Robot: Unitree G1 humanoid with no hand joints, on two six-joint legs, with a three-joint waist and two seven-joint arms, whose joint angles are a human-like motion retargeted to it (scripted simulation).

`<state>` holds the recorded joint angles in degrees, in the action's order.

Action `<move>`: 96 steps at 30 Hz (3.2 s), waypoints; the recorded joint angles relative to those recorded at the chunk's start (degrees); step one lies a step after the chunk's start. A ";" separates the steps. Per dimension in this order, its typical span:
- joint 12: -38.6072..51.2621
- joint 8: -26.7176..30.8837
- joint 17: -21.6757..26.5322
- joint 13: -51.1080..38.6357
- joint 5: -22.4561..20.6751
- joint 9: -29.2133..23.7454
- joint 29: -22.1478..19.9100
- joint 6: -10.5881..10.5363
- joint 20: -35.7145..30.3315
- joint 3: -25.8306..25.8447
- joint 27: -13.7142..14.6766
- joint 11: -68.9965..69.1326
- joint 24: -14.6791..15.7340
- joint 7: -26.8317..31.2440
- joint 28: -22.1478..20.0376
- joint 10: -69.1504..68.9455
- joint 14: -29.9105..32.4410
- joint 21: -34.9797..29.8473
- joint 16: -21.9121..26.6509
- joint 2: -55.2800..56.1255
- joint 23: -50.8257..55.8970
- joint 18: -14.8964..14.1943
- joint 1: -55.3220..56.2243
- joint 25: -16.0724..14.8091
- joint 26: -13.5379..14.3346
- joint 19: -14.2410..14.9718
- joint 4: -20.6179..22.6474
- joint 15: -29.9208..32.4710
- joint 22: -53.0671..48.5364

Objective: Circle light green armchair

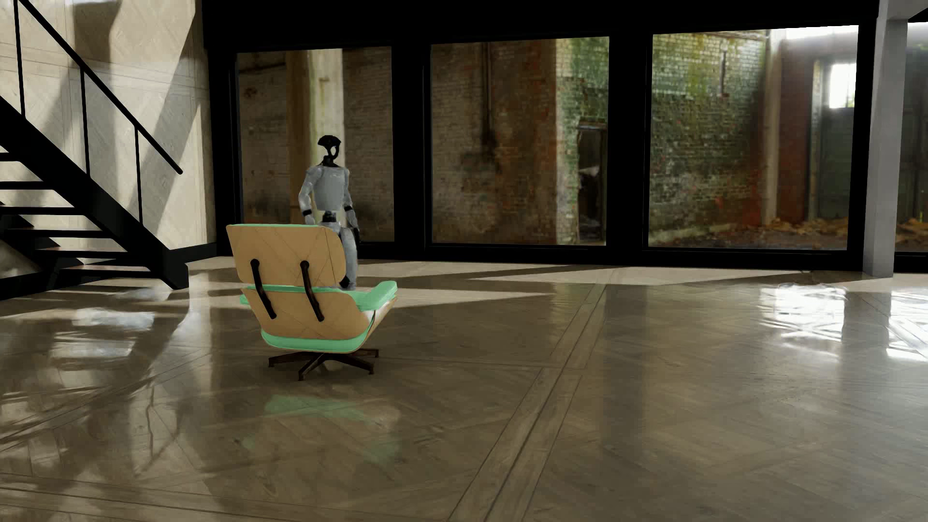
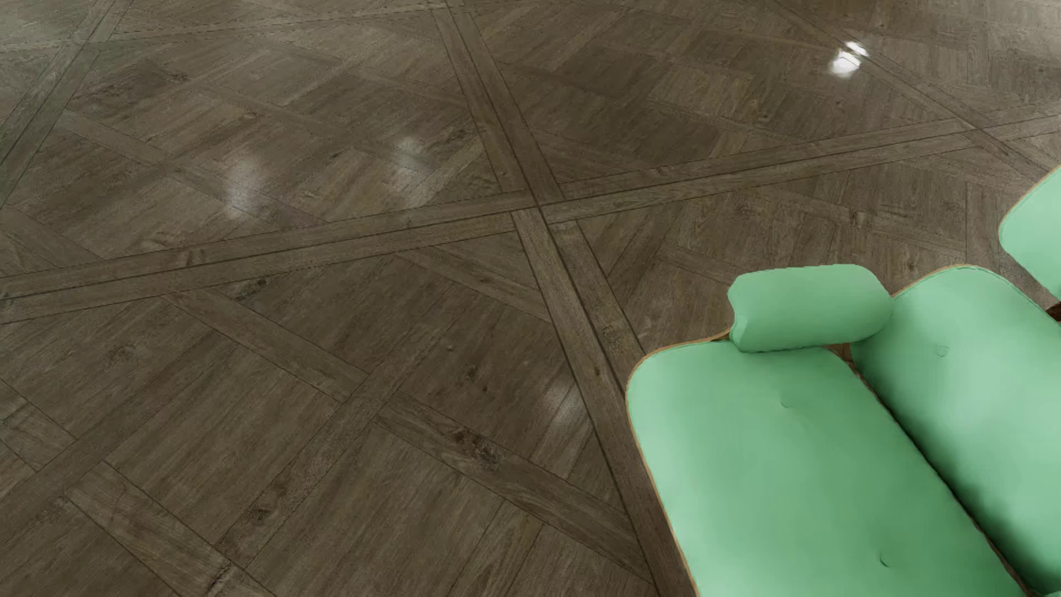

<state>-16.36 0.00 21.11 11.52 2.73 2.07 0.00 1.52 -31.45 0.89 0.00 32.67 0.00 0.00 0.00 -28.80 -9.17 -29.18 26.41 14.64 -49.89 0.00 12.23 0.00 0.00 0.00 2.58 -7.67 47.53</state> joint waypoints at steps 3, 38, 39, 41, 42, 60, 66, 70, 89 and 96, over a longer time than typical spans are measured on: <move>1.52 0.00 -0.95 0.97 1.03 0.77 0.00 0.70 2.18 -0.41 0.00 -2.62 0.00 0.00 0.00 1.08 -1.27 -2.78 -0.16 -2.76 -1.08 0.00 -1.10 0.00 0.00 0.00 0.98 -1.85 -0.41; 2.23 0.00 0.85 2.17 0.66 -3.27 0.00 -3.40 -3.01 9.38 0.00 27.24 0.00 0.00 0.00 -0.58 -13.47 0.86 -0.91 30.35 -3.36 0.00 -13.98 0.00 0.00 0.00 -0.13 4.31 1.84; 2.72 0.00 0.89 2.53 0.80 -3.30 0.00 -3.18 -3.26 10.08 0.00 21.07 0.00 0.00 0.00 -0.43 -13.29 0.09 -1.11 29.13 -4.17 0.00 -15.03 0.00 0.00 0.00 -0.28 6.58 1.67; 3.31 0.00 1.09 3.42 1.49 -2.75 0.00 -2.79 -3.95 11.65 0.00 8.22 0.00 0.00 0.00 -0.57 -12.76 -0.68 -1.75 25.12 -4.95 0.00 -16.41 0.00 0.00 0.00 -0.45 8.79 0.56; 3.42 0.00 1.17 3.99 1.94 -2.19 0.00 -2.58 -4.37 12.32 0.00 2.43 0.00 0.00 0.00 -0.76 -12.42 -0.71 -2.17 22.67 -5.08 0.00 -16.91 0.00 0.00 0.00 -0.49 8.13 -0.22; 2.67 0.00 2.40 -3.06 -8.24 -1.29 0.00 -1.03 7.10 1.46 0.00 -2.26 0.00 0.00 0.00 -22.02 18.46 8.90 0.17 -9.14 22.33 0.00 15.84 0.00 0.00 0.00 -7.01 -3.30 -1.52; 0.39 0.00 2.12 -0.03 -4.64 -0.87 0.00 0.05 5.19 -3.44 0.00 -1.89 0.00 0.00 0.00 2.03 -1.29 4.50 -1.08 -17.39 7.35 0.00 12.94 0.00 0.00 0.00 -5.38 -7.30 -1.39; -2.26 0.00 1.70 4.42 -1.99 1.13 0.00 0.15 0.93 -1.51 0.00 2.04 0.00 0.00 0.00 -4.93 4.33 4.90 -4.89 -17.62 -9.62 0.00 13.03 0.00 0.00 0.00 -2.81 0.92 3.06; 4.33 0.00 1.25 3.60 3.18 -0.79 0.00 -4.14 3.81 12.71 0.00 5.37 0.00 0.00 0.00 1.33 -14.56 6.73 4.04 19.47 -0.09 0.00 -16.08 0.00 0.00 0.00 -1.68 4.44 6.07; 2.97 0.00 3.12 2.72 0.03 0.68 0.00 -8.29 6.66 11.08 0.00 -0.72 0.00 0.00 0.00 -3.52 6.94 2.82 -2.28 13.62 -11.77 0.00 -19.55 0.00 0.00 0.00 -4.75 8.45 -0.69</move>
<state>-13.38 0.00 24.23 14.25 2.76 2.75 0.00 -6.76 -24.78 11.97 0.00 31.95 0.00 0.00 0.00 -32.31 -2.23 -26.36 24.13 28.27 -61.67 0.00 -7.31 0.00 0.00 0.00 -2.17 0.78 46.85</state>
